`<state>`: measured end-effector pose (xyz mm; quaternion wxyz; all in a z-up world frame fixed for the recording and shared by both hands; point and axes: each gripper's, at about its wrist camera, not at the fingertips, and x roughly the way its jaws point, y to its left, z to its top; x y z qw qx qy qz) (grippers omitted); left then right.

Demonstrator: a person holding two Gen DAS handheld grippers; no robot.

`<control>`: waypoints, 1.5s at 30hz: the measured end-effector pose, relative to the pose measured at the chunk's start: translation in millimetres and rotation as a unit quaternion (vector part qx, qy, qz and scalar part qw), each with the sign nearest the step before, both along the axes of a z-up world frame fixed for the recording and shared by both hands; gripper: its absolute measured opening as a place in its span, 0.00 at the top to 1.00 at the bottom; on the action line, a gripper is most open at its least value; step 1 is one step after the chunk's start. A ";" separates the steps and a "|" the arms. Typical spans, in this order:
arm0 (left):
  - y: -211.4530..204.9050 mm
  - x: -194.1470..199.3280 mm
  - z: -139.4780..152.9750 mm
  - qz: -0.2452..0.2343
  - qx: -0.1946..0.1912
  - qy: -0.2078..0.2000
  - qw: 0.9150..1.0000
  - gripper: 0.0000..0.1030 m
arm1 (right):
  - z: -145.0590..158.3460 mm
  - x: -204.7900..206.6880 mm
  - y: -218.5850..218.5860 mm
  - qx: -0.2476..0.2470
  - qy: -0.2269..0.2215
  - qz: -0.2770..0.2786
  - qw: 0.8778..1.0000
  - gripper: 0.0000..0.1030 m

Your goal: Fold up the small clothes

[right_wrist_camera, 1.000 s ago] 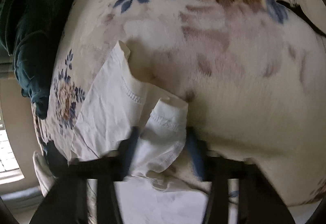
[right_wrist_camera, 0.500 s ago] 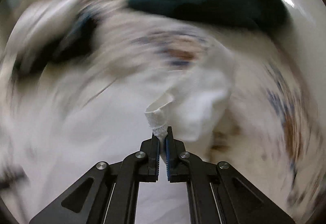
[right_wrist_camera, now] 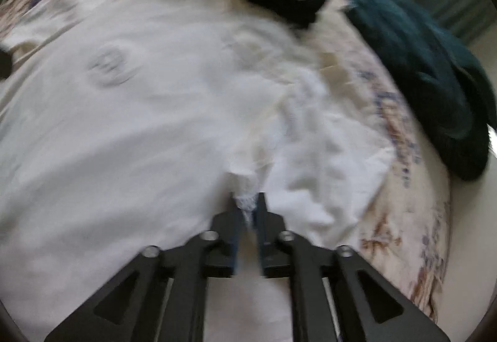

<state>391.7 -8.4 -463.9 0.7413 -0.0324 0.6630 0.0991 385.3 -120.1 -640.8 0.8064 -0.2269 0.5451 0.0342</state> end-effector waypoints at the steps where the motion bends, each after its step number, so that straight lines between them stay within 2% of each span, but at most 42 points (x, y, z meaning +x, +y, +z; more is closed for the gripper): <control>1: 6.5 -0.2 -0.6 -0.001 0.003 -0.001 1.000 0.00 | 3.5 -4.0 -0.5 0.028 0.016 0.007 0.999 0.74; 3: 12.3 -2.7 1.6 0.000 0.010 -0.004 1.000 0.00 | 15.8 -7.0 -5.7 0.067 0.024 -0.008 0.997 0.62; 6: 34.0 -5.5 3.1 0.017 0.020 -0.008 1.000 0.00 | 37.8 -9.0 -12.4 0.063 -0.020 -0.040 0.997 0.54; 8: 58.1 -2.0 -2.2 0.037 0.017 -0.007 0.999 0.00 | 38.9 -5.3 -9.6 0.053 -0.027 -0.047 0.997 0.48; 10: 84.1 -2.4 -10.4 0.076 -0.001 0.005 0.997 0.00 | 22.8 1.9 -3.4 0.041 -0.006 -0.055 0.998 0.48; 12: 110.2 -7.3 -19.5 0.137 -0.058 0.016 0.989 0.00 | 12.4 8.4 0.8 0.034 0.005 -0.069 0.997 0.48; 13: 130.4 -12.5 -27.9 0.190 -0.106 0.019 0.976 0.00 | 12.1 11.4 1.1 0.032 0.005 -0.078 0.996 0.48; 15: 153.2 -21.0 -42.9 0.260 -0.172 0.023 0.950 0.00 | 16.1 10.8 -1.8 0.030 -0.006 -0.114 0.993 0.48; 16: 163.7 -27.2 -55.7 0.304 -0.218 0.032 0.927 0.00 | 19.3 13.5 -5.1 0.034 -0.007 -0.131 0.991 0.48; 18: 172.7 -34.5 -73.1 0.358 -0.287 0.033 0.888 0.00 | 25.5 9.2 -21.1 0.060 -0.004 -0.188 0.980 0.48; 19: 174.3 -35.8 -78.9 0.376 -0.306 0.028 0.874 0.00 | 27.2 7.2 -30.2 0.078 0.001 -0.218 0.973 0.48; 21: 174.3 -33.5 -82.4 0.389 -0.316 0.009 0.865 0.00 | 30.7 11.8 -45.6 0.121 0.021 -0.274 0.954 0.48; 22: 174.6 -31.1 -83.7 0.396 -0.314 -0.004 0.863 0.00 | 30.0 7.3 -58.6 0.147 0.031 -0.311 0.938 0.48; 24: 171.6 -27.0 -83.5 0.409 -0.311 -0.025 0.858 0.02 | 30.9 4.3 -76.8 0.173 0.040 -0.355 0.918 0.48; 26: 173.3 -19.0 -81.2 0.415 -0.293 -0.045 0.860 0.13 | 33.7 -2.4 -91.9 0.187 0.041 -0.390 0.900 0.48; 27: 172.6 -14.6 -78.7 0.412 -0.293 -0.057 0.861 0.24 | 35.1 -5.7 -96.8 0.191 0.039 -0.400 0.896 0.48; 28: 172.6 -7.0 -74.0 0.402 -0.288 -0.073 0.866 0.51 | 36.1 -8.2 -100.8 0.195 0.039 -0.407 0.891 0.48; 30: 169.2 10.0 -63.3 0.366 -0.283 -0.100 0.881 0.88 | 36.0 -13.9 -109.3 0.203 0.044 -0.420 0.883 0.48; 31: 162.8 20.4 -55.8 0.338 -0.266 -0.110 0.896 0.89 | 36.4 -13.7 -112.7 0.207 0.048 -0.424 0.880 0.48; 33: 146.6 33.0 -38.6 0.300 -0.234 -0.132 0.915 0.94 | 33.8 -17.8 -117.9 0.211 0.054 -0.430 0.876 0.48; 35: 125.9 46.5 -16.9 0.236 -0.193 -0.163 0.938 0.95 | 32.8 -23.0 -125.4 0.212 0.055 -0.437 0.872 0.48; 36: 117.5 50.6 -8.5 0.210 -0.181 -0.175 0.945 0.95 | 33.2 -26.2 -128.7 0.213 0.053 -0.441 0.870 0.48; 37: 96.0 56.1 6.1 0.158 -0.158 -0.195 0.955 0.95 | 33.5 -28.9 -132.2 0.214 0.052 -0.444 0.869 0.48; 39: 59.8 58.2 20.8 0.076 -0.140 -0.214 0.964 0.95 | 34.0 -33.9 -142.4 0.218 0.050 -0.453 0.863 0.48; 41: 2.8 55.6 23.4 -0.036 -0.139 -0.206 0.968 0.95 | 35.1 -41.1 -152.5 0.220 0.050 -0.462 0.858 0.48; 44: -68.8 40.8 -1.9 -0.154 -0.135 -0.163 0.965 0.94 | 36.7 -53.2 -163.7 0.219 0.051 -0.469 0.854 0.48; 45: -83.0 34.9 -10.8 -0.177 -0.130 -0.151 0.964 0.94 | 37.3 -57.7 -167.9 0.217 0.051 -0.472 0.853 0.48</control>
